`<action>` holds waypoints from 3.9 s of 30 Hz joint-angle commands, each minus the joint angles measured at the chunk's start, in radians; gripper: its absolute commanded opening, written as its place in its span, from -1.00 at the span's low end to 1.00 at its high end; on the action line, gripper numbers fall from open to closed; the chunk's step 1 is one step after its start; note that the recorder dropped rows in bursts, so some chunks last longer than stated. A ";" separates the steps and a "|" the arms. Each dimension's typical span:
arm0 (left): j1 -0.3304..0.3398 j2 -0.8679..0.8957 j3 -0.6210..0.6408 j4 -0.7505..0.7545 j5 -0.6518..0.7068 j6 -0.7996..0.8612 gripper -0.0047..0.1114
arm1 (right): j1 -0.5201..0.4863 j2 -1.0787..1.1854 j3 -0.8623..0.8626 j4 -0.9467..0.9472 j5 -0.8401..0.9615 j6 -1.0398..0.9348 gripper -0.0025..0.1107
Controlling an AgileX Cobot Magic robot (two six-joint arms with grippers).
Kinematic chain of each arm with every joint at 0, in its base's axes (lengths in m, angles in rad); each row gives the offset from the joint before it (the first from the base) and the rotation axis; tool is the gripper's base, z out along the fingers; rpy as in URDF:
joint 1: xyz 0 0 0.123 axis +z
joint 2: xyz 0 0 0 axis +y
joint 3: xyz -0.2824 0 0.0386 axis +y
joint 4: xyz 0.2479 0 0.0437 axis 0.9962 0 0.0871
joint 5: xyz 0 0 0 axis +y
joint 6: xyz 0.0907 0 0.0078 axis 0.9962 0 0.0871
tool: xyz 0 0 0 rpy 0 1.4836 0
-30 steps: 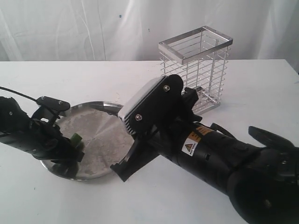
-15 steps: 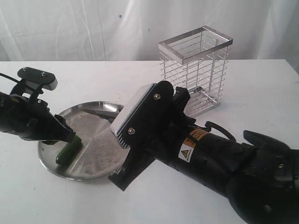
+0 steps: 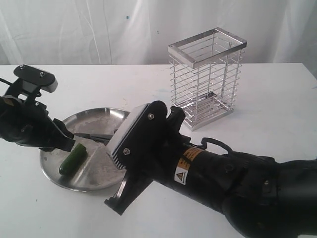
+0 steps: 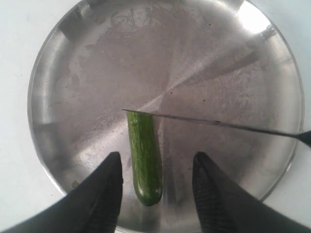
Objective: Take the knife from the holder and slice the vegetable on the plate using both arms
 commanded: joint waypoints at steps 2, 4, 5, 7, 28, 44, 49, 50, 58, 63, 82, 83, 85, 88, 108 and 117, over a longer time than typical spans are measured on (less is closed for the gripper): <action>0.002 -0.014 0.005 0.001 0.010 -0.010 -0.05 | -0.003 0.029 -0.010 -0.023 -0.048 0.033 -0.96; 0.002 -0.014 0.005 0.001 0.010 -0.010 -0.05 | -0.003 0.036 -0.010 -0.025 -0.050 0.051 -0.96; 0.002 -0.014 0.005 0.001 0.010 -0.010 -0.05 | -0.003 0.036 -0.010 -0.025 -0.052 0.051 -0.96; 0.002 -0.014 0.005 0.001 0.008 -0.011 -0.05 | -0.003 0.036 -0.010 -0.026 -0.063 0.062 -0.96; 0.002 -0.014 0.005 0.001 0.010 -0.013 -0.05 | -0.003 0.166 -0.090 -0.075 -0.063 0.105 -0.96; 0.002 -0.014 0.005 0.001 0.012 -0.013 -0.05 | -0.003 0.248 -0.090 0.138 0.010 -0.057 -0.96; 0.002 -0.014 0.005 0.001 0.010 -0.013 -0.05 | -0.003 0.248 -0.090 0.138 0.071 -0.059 -0.96; 0.002 -0.014 0.005 0.001 0.010 -0.013 -0.05 | -0.003 0.248 -0.090 0.138 0.075 -0.059 -0.96; 0.002 -0.014 0.005 0.001 0.016 -0.015 -0.05 | -0.003 0.248 -0.090 0.136 -0.036 -0.044 -0.96; 0.002 -0.014 0.005 0.001 0.016 -0.016 -0.06 | -0.003 0.248 -0.090 0.136 0.031 -0.026 -0.96; 0.002 -0.014 0.007 0.001 0.022 -0.033 -0.07 | -0.003 0.252 -0.090 0.244 0.014 -0.024 -0.96; 0.002 -0.014 0.007 0.001 0.020 -0.033 -0.07 | -0.003 0.252 -0.090 0.239 0.018 -0.024 -0.96; 0.002 -0.014 0.007 0.001 0.020 -0.033 -0.07 | -0.003 0.252 -0.090 0.239 0.022 -0.024 -0.96; 0.002 -0.014 0.007 0.001 0.020 -0.033 -0.07 | -0.001 0.252 -0.090 0.239 -0.004 -0.024 -0.96; 0.002 -0.014 0.007 0.001 0.027 -0.035 -0.07 | 0.040 0.237 -0.090 0.271 -0.039 -0.013 -0.96; 0.002 -0.014 0.007 0.001 0.027 -0.035 -0.07 | 0.040 0.240 -0.090 0.317 -0.014 -0.059 -0.96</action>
